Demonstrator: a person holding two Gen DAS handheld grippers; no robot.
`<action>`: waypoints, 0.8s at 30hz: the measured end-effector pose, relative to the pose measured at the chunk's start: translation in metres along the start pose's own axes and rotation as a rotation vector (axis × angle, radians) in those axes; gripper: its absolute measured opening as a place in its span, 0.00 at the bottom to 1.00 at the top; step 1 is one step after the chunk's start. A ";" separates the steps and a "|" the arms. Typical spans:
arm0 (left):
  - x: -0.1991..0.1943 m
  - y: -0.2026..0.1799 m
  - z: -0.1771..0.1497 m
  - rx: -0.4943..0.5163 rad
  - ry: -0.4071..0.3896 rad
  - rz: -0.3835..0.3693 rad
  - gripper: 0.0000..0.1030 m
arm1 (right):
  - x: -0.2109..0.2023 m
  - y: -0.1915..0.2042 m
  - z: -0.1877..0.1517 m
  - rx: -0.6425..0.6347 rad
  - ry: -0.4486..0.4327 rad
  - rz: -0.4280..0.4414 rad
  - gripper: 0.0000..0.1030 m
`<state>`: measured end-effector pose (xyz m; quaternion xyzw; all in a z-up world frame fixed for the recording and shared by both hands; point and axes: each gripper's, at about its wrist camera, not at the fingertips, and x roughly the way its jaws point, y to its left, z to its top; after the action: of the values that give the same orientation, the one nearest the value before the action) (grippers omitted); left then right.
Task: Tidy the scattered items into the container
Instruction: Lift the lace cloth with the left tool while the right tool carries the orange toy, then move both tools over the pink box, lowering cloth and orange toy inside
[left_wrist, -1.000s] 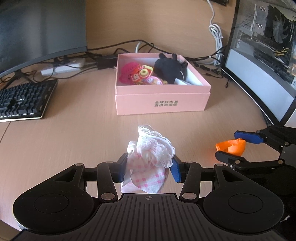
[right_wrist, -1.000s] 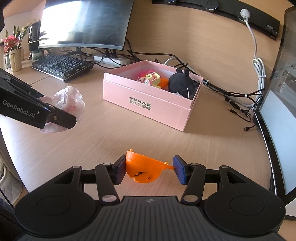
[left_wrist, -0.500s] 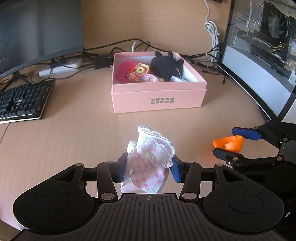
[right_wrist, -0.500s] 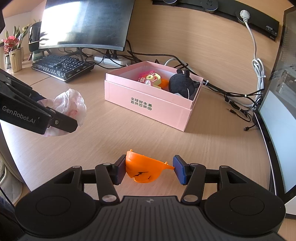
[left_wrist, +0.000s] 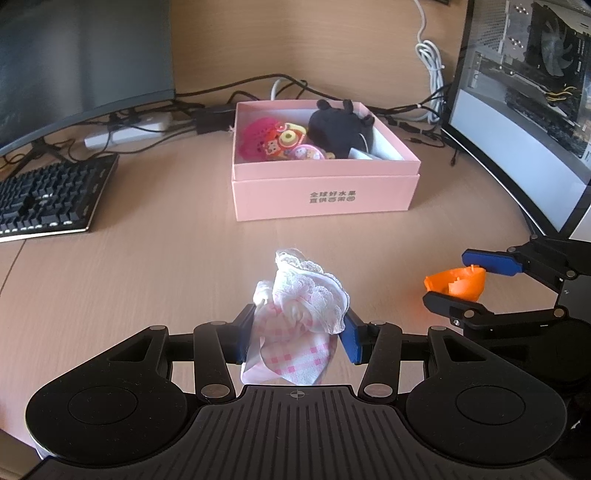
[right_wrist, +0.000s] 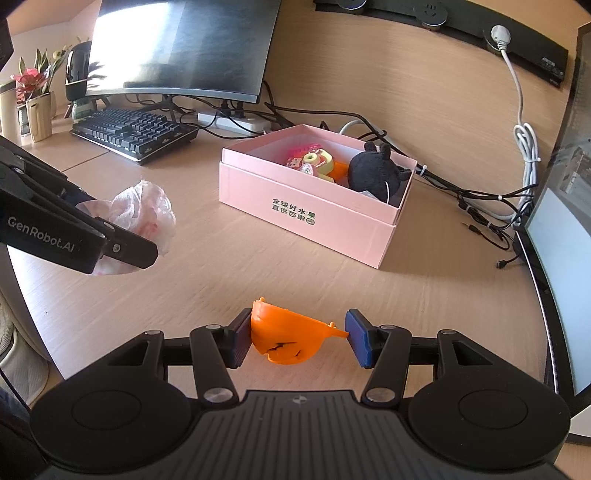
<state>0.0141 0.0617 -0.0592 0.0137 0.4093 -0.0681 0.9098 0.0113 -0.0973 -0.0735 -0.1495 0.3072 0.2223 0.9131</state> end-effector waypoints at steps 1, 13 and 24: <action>0.000 0.000 0.000 0.000 0.001 0.000 0.50 | 0.000 0.000 0.000 0.000 0.000 0.001 0.52; 0.003 0.000 0.009 0.004 -0.015 -0.007 0.50 | 0.002 -0.009 0.011 0.009 -0.024 0.003 0.52; -0.004 -0.003 0.084 0.067 -0.200 0.003 0.51 | -0.004 -0.047 0.084 0.066 -0.227 0.001 0.52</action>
<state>0.0734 0.0525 -0.0007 0.0379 0.3139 -0.0813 0.9452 0.0738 -0.1040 -0.0002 -0.0929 0.2092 0.2280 0.9464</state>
